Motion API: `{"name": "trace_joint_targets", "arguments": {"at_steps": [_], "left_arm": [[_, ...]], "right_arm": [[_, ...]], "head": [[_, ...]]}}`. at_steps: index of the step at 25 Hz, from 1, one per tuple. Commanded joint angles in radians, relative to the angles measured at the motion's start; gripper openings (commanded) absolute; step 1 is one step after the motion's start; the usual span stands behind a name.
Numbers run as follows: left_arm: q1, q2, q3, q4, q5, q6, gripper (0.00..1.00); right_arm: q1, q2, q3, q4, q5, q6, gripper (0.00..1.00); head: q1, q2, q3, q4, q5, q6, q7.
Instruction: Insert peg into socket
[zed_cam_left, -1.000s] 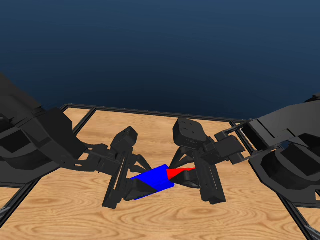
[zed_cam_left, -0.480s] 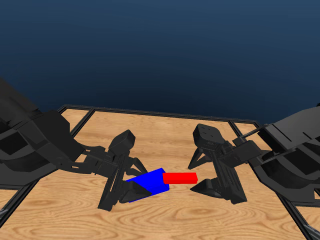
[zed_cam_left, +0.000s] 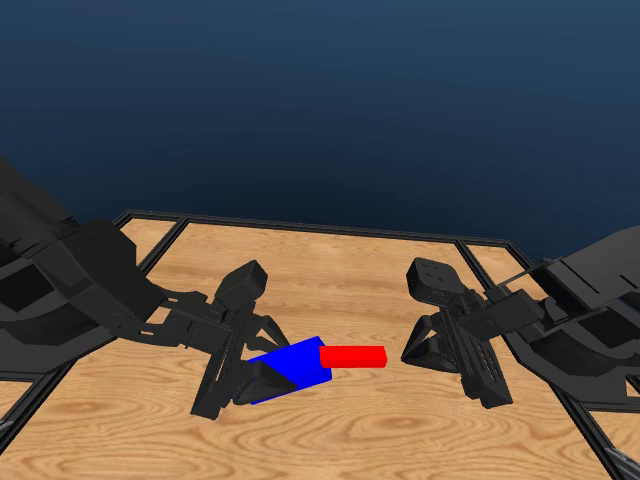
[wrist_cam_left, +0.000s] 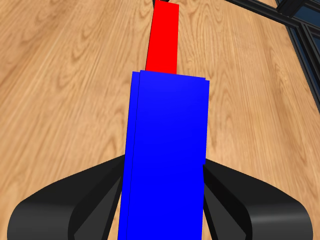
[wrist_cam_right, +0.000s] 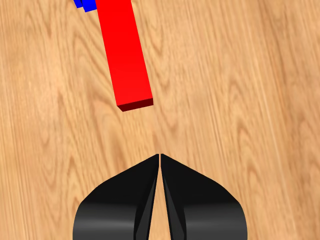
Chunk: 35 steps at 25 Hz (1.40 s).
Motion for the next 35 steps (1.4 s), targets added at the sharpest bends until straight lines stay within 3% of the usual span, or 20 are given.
{"name": "trace_joint_targets", "arguments": {"at_steps": [1, 4, 5, 6, 9, 21, 25, 27, 29, 30, 31, 33, 35], "left_arm": [[-0.010, -0.015, -0.011, 0.007, -0.040, 0.005, 0.00], [0.011, -0.027, -0.026, 0.018, 0.017, 0.009, 0.00], [-0.020, -0.023, -0.030, 0.033, -0.022, 0.009, 0.00], [0.006, -0.030, -0.045, 0.024, 0.000, 0.015, 0.00], [0.014, -0.035, -0.032, 0.016, -0.022, 0.004, 0.00], [0.000, -0.027, -0.043, 0.037, 0.038, -0.001, 0.00], [0.029, -0.044, -0.071, 0.076, 0.133, -0.030, 0.00], [0.040, -0.040, -0.056, 0.121, 0.220, -0.052, 0.00], [0.042, -0.030, -0.080, 0.146, 0.216, -0.092, 0.00], [0.046, -0.028, -0.069, 0.162, 0.245, -0.098, 0.00], [0.052, -0.041, -0.093, 0.172, 0.261, -0.114, 0.00], [0.066, -0.034, -0.091, 0.208, 0.286, -0.146, 0.00], [0.063, -0.050, -0.120, 0.253, 0.339, -0.177, 0.00]], "right_arm": [[-0.005, -0.023, -0.048, -0.035, -0.007, 0.012, 0.00], [-0.006, 0.006, -0.068, -0.036, -0.036, 0.000, 0.00], [-0.008, 0.020, -0.079, -0.036, -0.053, -0.007, 0.00], [-0.009, 0.039, -0.092, -0.030, -0.070, -0.018, 0.00], [-0.012, 0.082, -0.118, -0.014, -0.117, -0.053, 0.00], [-0.046, 0.134, -0.192, 0.034, -0.191, -0.159, 0.00], [-0.049, 0.135, -0.195, 0.041, -0.187, -0.166, 0.00], [-0.057, 0.139, -0.190, 0.059, -0.214, -0.189, 0.00], [-0.060, 0.141, -0.192, 0.068, -0.228, -0.202, 0.00], [-0.064, 0.150, -0.185, 0.074, -0.244, -0.208, 0.00], [-0.062, 0.144, -0.191, 0.078, -0.238, -0.213, 0.00], [-0.064, 0.146, -0.196, 0.085, -0.249, -0.225, 0.00], [-0.067, 0.157, -0.196, 0.093, -0.268, -0.233, 0.00]], "head": [[-0.005, -0.004, -0.014, 0.000, -0.012, 0.003, 0.000], [-0.003, -0.004, -0.014, 0.001, -0.014, 0.005, 0.003], [-0.004, -0.004, -0.014, 0.001, -0.013, 0.006, 0.002], [-0.005, -0.004, -0.014, 0.001, -0.013, 0.006, 0.000], [-0.003, -0.003, -0.014, 0.001, -0.013, 0.007, 0.000], [0.004, -0.002, -0.014, 0.003, -0.011, 0.008, -0.002], [0.001, 0.001, -0.015, 0.003, -0.009, 0.010, 0.001], [-0.001, 0.002, -0.015, 0.003, -0.010, 0.011, 0.004], [-0.006, 0.005, -0.016, 0.002, -0.009, 0.013, 0.007], [-0.008, 0.005, -0.017, 0.002, -0.009, 0.014, 0.008], [-0.009, 0.005, -0.017, 0.001, -0.009, 0.014, 0.009], [-0.013, 0.006, -0.017, 0.000, -0.010, 0.015, 0.011], [-0.016, 0.006, -0.018, 0.000, -0.011, 0.016, 0.013]]}}
